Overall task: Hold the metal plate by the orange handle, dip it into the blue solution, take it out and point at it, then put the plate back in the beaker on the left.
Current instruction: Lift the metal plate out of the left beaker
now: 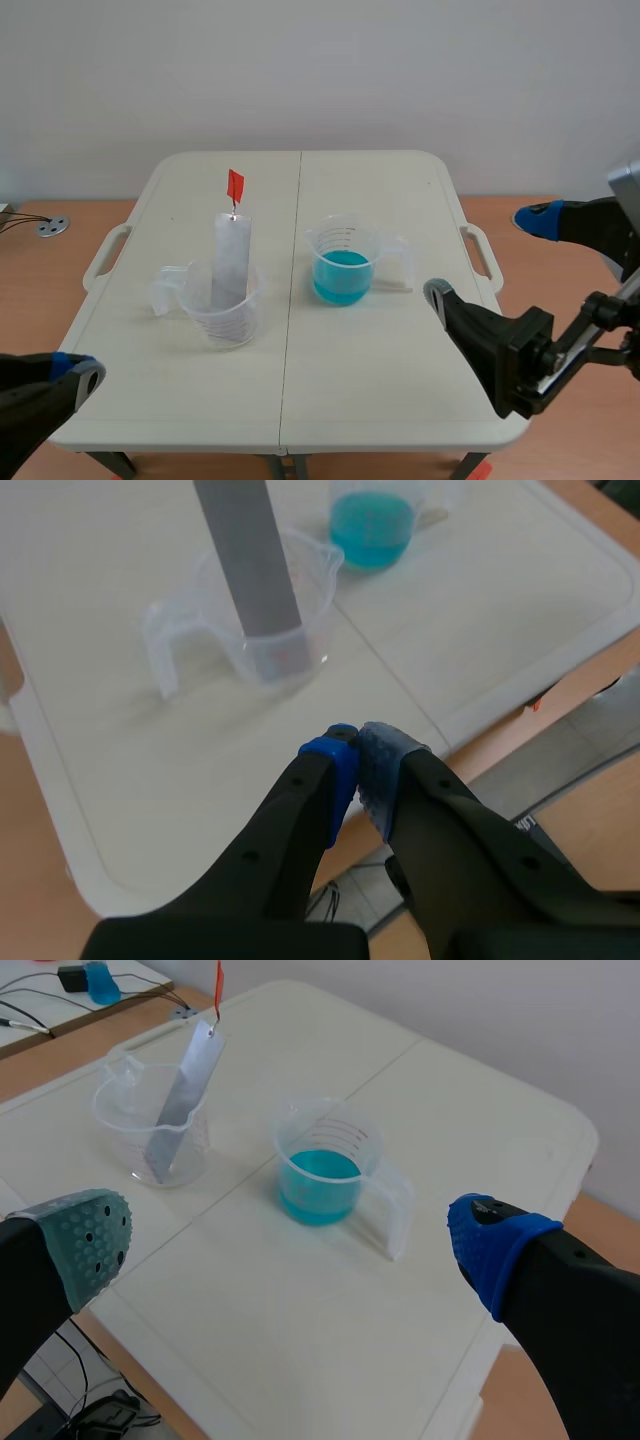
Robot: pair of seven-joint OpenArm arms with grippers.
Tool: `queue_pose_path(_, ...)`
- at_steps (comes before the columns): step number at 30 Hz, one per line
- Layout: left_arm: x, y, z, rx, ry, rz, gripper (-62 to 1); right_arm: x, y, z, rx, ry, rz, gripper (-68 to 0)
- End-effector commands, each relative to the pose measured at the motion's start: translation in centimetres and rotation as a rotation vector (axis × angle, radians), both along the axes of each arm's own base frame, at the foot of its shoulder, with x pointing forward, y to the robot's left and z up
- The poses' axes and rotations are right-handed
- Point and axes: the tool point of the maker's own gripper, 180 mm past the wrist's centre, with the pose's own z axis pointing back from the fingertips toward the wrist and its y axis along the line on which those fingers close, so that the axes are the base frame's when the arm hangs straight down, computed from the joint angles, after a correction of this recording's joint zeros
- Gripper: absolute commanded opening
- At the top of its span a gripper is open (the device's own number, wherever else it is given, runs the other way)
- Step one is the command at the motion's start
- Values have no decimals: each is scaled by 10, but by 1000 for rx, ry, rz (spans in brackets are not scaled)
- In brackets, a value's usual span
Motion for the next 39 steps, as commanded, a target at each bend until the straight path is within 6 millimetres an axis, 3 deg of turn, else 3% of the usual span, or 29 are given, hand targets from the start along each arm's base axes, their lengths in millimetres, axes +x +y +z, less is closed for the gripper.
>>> queue_pose_path(1,-9,1,-3,-6,23,20,-596,7,3,9,18,-36,4,-12)
queue_pose_path(8,-57,9,-30,85,164,7,-596,27,16,13,44,-63,15,-12)
queue_pose_path(20,-126,11,-48,111,370,-4,-596,64,50,8,67,-47,53,-12)
queue_pose_path(39,-138,22,-60,168,419,2,-596,123,113,-29,118,54,129,-12)
